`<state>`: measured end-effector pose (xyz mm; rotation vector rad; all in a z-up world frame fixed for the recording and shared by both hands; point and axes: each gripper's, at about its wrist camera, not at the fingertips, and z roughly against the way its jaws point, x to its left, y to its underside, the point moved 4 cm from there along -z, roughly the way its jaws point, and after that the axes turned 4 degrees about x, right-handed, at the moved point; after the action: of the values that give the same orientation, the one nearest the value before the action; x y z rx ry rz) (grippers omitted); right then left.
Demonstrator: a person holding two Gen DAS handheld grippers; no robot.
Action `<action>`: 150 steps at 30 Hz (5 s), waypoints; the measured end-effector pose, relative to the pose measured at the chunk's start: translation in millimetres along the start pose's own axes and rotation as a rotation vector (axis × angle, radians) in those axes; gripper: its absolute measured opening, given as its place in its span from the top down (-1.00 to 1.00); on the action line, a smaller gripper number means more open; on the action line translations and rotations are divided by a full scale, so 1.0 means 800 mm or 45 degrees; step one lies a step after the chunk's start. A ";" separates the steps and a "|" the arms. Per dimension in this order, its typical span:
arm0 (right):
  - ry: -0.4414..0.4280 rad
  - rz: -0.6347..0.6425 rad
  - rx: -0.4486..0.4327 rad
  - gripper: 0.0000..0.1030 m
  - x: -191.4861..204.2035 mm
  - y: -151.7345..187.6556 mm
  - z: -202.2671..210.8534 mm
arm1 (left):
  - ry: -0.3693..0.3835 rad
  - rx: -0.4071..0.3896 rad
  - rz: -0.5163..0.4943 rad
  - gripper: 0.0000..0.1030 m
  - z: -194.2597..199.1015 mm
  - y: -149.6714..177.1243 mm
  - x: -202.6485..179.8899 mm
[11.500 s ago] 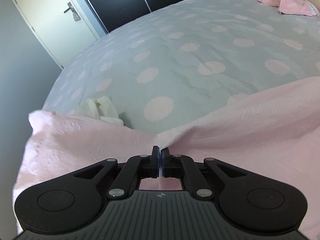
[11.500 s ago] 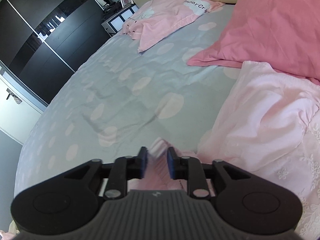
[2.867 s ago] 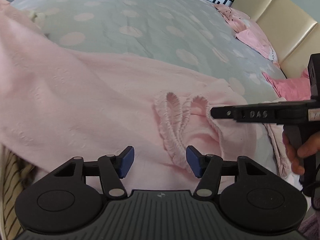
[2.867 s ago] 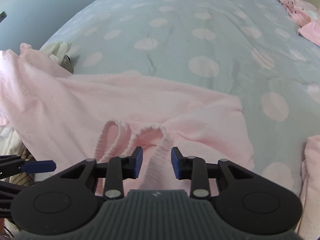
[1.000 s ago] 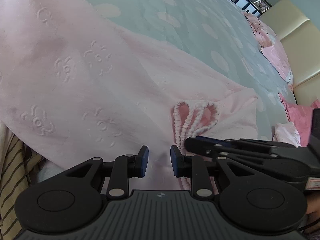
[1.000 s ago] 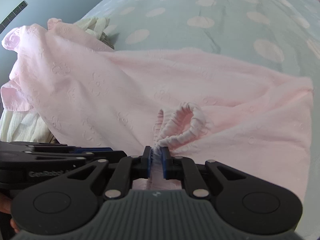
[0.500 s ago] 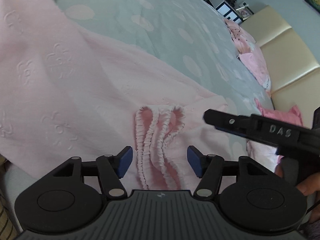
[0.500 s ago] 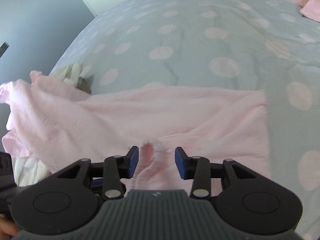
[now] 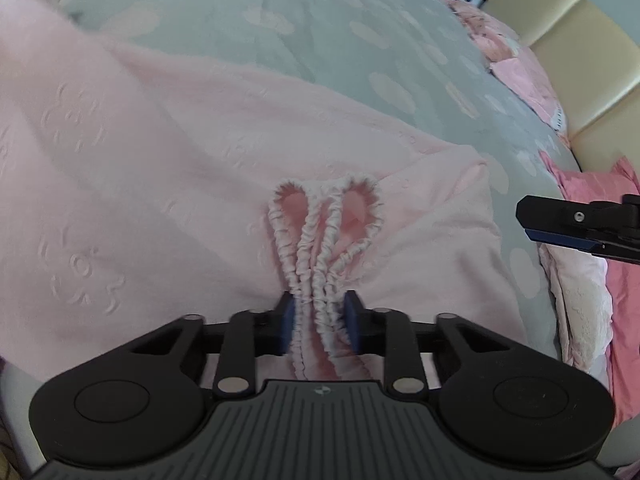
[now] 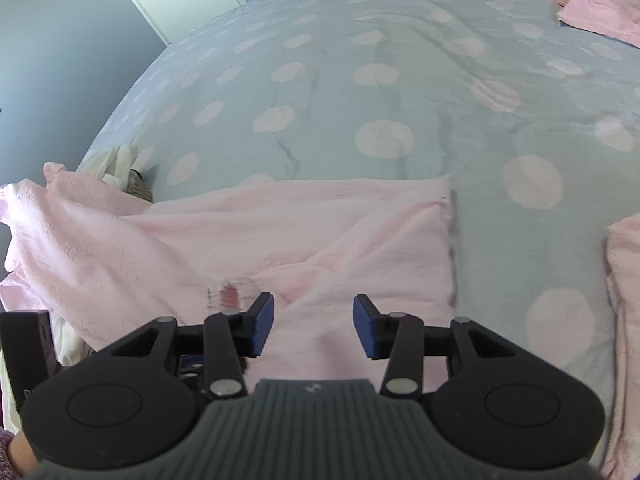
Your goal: Fold clothes
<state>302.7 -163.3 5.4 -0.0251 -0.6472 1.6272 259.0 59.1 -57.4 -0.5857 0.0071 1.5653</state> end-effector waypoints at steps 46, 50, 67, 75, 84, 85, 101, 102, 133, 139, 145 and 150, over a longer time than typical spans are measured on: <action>0.062 0.229 0.161 -0.38 0.013 0.059 -0.013 | -0.536 -0.403 -0.029 0.79 0.363 -0.143 0.170; 0.015 0.269 0.164 -0.38 0.032 0.056 -0.028 | -0.584 -0.402 0.024 0.78 0.336 -0.138 0.215; -0.089 0.878 0.028 0.16 0.105 0.087 -0.052 | -0.642 -0.583 -0.196 -0.11 0.331 -0.067 0.141; -0.159 1.176 -0.109 0.47 0.137 0.104 -0.063 | -0.444 -0.305 -0.231 -0.08 0.225 -0.001 0.099; -0.164 1.269 -0.105 0.79 0.148 0.107 -0.094 | -0.420 -0.167 -0.287 0.01 0.163 0.027 0.105; -0.162 1.270 -0.098 0.94 0.149 0.108 -0.097 | -0.423 -0.159 -0.287 0.01 0.160 0.028 0.106; -0.257 1.473 0.052 1.00 0.155 0.187 -0.054 | -0.392 -0.149 -0.353 0.01 0.148 0.029 0.061; -0.254 1.489 0.048 1.00 0.157 0.192 -0.053 | -0.387 -0.139 -0.379 0.01 0.145 0.030 0.051; 0.113 0.963 0.068 0.03 0.021 0.073 -0.014 | -0.767 -0.085 -0.428 0.16 -0.026 0.043 -0.033; 0.060 1.030 -0.018 0.02 0.032 0.068 -0.016 | -0.715 -0.045 -0.426 0.67 -0.014 0.041 -0.018; 0.079 1.267 -0.208 -0.28 0.065 0.073 -0.027 | -0.554 -0.023 -0.338 0.84 0.022 0.039 0.000; 0.117 1.569 -0.397 -0.43 0.099 0.094 -0.042 | -0.383 0.002 -0.281 0.85 0.066 0.052 0.016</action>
<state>232.9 -78.2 -27.0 -0.8672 -0.8741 2.6383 202.0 85.7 -31.1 -0.3325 -0.2752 1.4239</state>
